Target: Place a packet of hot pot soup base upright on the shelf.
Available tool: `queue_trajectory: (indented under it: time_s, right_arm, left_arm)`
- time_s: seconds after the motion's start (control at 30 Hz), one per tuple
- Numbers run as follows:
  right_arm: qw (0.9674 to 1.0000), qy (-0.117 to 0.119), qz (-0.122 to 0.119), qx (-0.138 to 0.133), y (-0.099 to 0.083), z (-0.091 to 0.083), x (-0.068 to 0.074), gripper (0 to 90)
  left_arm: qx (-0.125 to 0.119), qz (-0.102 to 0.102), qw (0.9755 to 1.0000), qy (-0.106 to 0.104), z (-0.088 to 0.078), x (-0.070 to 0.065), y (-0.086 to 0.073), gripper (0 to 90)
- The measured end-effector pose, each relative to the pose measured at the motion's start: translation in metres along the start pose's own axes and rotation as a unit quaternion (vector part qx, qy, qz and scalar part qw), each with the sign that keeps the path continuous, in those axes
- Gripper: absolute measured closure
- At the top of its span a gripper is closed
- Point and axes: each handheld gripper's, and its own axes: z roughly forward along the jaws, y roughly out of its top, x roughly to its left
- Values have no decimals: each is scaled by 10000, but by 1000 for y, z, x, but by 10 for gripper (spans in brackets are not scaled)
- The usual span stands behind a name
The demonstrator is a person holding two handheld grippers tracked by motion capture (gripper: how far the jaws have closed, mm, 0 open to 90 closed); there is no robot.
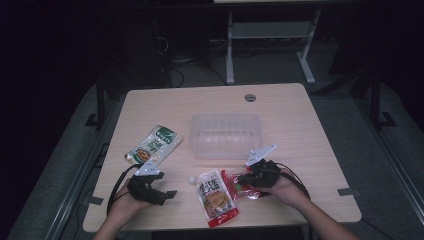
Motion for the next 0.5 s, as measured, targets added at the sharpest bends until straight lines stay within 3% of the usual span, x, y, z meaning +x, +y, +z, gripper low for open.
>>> queue_trajectory:
  time_s: [0.03,0.23,0.5]
  right_arm:
    - [9999,-45,-87,36,-1,1,-2,900]
    - [9999,-89,26,74,-1,0,0,900]
    - [9998,-168,4,130,-3,-2,-1,900]
  left_arm:
    - [5,-3,10000,-4,0,0,0,145]
    - [-8,-1,10000,-7,0,0,0,145]
    - [-37,-15,10000,-31,0,-1,0,145]
